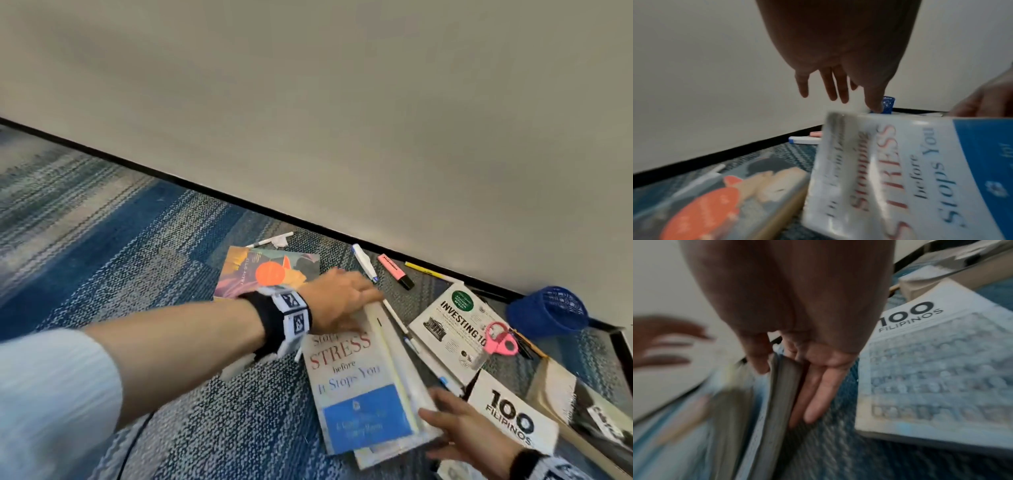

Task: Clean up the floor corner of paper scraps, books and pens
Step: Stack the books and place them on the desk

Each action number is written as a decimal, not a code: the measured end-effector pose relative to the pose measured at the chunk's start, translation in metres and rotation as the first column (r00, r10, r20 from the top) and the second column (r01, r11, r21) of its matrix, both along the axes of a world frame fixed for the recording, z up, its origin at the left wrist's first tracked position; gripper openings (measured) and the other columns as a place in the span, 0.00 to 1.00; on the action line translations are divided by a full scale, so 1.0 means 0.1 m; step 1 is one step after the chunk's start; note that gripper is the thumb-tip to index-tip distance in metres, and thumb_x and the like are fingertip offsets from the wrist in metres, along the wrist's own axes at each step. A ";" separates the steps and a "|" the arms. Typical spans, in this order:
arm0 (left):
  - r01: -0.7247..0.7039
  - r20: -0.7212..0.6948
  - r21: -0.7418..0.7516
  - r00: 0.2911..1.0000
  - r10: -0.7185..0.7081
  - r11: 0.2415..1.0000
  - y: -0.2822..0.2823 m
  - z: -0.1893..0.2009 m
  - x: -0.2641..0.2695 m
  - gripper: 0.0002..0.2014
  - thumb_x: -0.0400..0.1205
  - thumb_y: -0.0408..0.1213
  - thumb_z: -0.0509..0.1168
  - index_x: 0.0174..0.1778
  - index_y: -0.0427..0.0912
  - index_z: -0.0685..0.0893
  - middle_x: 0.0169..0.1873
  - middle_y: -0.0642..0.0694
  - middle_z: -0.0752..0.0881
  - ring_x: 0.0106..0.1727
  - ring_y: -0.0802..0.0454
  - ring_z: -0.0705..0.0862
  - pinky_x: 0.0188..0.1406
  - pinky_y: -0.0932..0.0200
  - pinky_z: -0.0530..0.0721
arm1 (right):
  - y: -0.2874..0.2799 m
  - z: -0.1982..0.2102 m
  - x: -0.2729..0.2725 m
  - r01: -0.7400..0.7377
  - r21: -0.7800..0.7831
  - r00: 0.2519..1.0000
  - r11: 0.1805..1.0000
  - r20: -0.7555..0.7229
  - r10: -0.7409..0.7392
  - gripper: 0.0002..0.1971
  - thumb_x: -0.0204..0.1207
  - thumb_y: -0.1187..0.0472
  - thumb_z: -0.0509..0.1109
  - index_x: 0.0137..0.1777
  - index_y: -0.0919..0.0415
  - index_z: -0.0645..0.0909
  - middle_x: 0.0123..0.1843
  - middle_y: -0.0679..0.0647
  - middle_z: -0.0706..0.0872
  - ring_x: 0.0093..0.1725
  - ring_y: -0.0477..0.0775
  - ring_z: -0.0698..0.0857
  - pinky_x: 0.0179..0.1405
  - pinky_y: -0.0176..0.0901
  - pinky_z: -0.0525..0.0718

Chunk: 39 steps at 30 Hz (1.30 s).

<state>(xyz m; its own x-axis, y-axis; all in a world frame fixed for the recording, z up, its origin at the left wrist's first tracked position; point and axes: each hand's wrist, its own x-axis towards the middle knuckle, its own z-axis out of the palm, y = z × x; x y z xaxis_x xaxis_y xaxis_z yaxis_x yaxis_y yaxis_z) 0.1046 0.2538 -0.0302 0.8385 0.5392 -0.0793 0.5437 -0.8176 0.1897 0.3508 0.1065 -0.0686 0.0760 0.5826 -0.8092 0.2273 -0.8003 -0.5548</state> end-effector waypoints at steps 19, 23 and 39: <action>-0.839 0.024 -0.311 0.463 0.886 0.447 1.56 -1.03 -0.97 0.18 0.79 0.49 0.72 0.63 0.48 0.87 0.56 0.38 0.89 0.60 0.39 0.85 0.58 0.51 0.81 | 0.31 -0.44 -0.44 -0.657 0.325 0.683 0.681 0.639 0.355 0.09 0.78 0.42 0.64 0.49 0.45 0.72 0.49 0.41 0.73 0.46 0.40 0.78 0.48 0.41 0.76; -0.869 -0.014 -0.224 0.455 0.890 0.441 1.75 -1.11 -0.88 0.13 0.80 0.46 0.71 0.55 0.42 0.91 0.51 0.32 0.89 0.56 0.33 0.86 0.56 0.47 0.83 | 0.14 -0.53 -0.37 -0.615 0.266 0.690 0.742 0.637 0.344 0.13 0.76 0.41 0.68 0.53 0.43 0.72 0.52 0.41 0.72 0.46 0.41 0.79 0.49 0.40 0.79; 0.092 0.596 -0.376 0.786 0.165 0.922 -0.75 -0.24 1.25 0.05 0.74 0.34 0.69 0.35 0.40 0.79 0.31 0.44 0.84 0.34 0.44 0.81 0.34 0.57 0.70 | -0.12 0.27 -0.06 0.013 0.595 0.880 0.803 0.375 -0.291 0.23 0.79 0.30 0.51 0.47 0.44 0.80 0.47 0.53 0.89 0.48 0.57 0.89 0.53 0.65 0.86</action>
